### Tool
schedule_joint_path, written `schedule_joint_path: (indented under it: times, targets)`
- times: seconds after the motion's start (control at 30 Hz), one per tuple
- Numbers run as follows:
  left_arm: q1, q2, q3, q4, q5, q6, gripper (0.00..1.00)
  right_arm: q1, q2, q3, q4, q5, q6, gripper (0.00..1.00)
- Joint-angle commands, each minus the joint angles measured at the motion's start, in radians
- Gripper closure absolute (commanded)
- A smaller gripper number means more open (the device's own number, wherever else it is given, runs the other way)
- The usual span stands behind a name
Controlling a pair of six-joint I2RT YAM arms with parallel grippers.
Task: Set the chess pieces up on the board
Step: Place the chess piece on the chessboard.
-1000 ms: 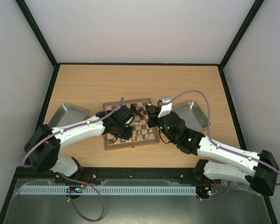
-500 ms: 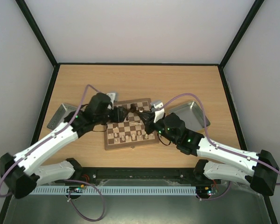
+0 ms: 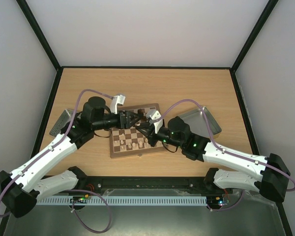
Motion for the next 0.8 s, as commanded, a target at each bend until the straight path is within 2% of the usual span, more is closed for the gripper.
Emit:
schedule_joint_path:
  times: [0.0,0.13,0.3,0.43,0.57,0.67,0.77]
  targets:
    - [0.007,0.005,-0.019,0.011,0.135,0.033,0.44,0.006,0.014,0.043,-0.013,0.011,-0.026,0.94]
    - [0.007,0.01,-0.027,-0.012,0.171,0.053,0.5,0.004,0.022,0.048,-0.009,0.031,-0.023,0.94]
    - [0.008,0.036,-0.033,-0.02,0.205,0.054,0.67,0.004,0.034,0.055,-0.005,0.043,-0.019,0.94]
    - [0.008,0.047,-0.038,-0.028,0.215,0.058,0.73,0.004,0.039,0.059,0.0,0.06,-0.006,0.94]
    - [0.007,0.049,-0.051,-0.03,0.217,0.061,0.73,0.005,0.039,0.053,0.017,0.068,0.007,0.95]
    - [0.008,0.058,-0.057,-0.037,0.229,0.065,0.63,0.006,0.042,0.054,0.021,0.067,0.009,0.95]
    - [0.008,0.073,-0.056,-0.06,0.23,0.089,0.66,0.004,0.05,0.064,0.003,0.066,0.01,0.94]
